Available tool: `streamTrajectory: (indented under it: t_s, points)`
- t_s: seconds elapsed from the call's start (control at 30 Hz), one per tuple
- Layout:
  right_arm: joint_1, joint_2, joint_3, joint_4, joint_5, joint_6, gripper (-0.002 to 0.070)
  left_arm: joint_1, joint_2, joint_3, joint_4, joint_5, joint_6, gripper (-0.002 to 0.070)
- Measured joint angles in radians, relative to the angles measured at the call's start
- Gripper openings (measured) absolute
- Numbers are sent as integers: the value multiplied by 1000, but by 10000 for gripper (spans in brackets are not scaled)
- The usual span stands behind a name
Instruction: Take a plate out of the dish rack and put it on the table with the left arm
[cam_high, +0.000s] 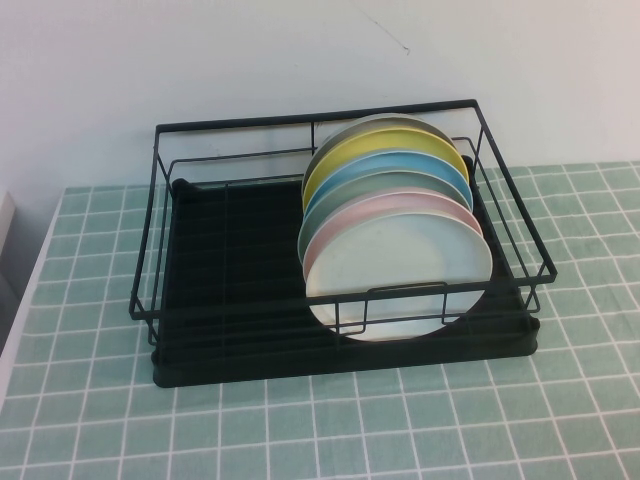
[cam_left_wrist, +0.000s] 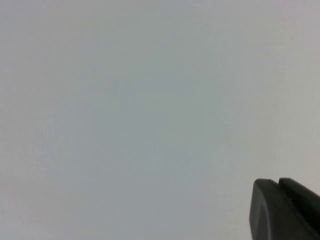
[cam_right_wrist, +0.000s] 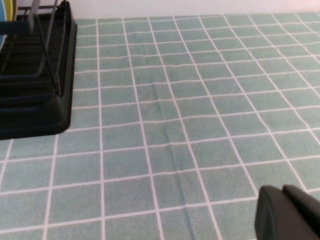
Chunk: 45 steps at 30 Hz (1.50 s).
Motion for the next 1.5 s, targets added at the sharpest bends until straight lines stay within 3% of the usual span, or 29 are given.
streamTrajectory:
  t_s: [0.3, 0.5, 0.67, 0.83, 0.9, 1.07, 1.17, 1.27, 1.33, 1.4, 1.5]
  points:
    - [0, 0, 0, 0, 0, 0, -2, 0, 44, 0, 2, 53, -25, -3]
    - [0, 0, 0, 0, 0, 0, -2, 0, 220, -59, -33, 318, 31, -3]
    - [0, 0, 0, 0, 0, 0, -2, -24, 433, -189, -240, 526, 414, -3]
    - [0, 0, 0, 0, 0, 0, -2, -76, 679, -331, -620, 686, 1037, -3]
    - [0, 0, 0, 0, 0, 0, -2, -101, 762, -396, -728, 747, 1208, -3]
    - [0, 0, 0, 0, 0, 0, -2, -166, 970, -561, -796, 801, 1347, 4]
    - [0, 0, 0, 0, 0, 0, -2, -216, 1069, -652, -796, 796, 1397, 62]
    - [0, 0, 0, 0, 0, 0, -2, -284, 1148, -727, -796, 786, 1458, 174]
    - [0, 0, 0, 0, 0, 0, -2, -352, 1198, -777, -798, 762, 1513, 307]
    - [0, 0, 0, 0, 0, 0, -2, -403, 1226, -805, -803, 732, 1550, 386]
    - [0, 0, 0, 0, 0, 0, -2, -470, 1265, -823, -804, 678, 1585, 430]
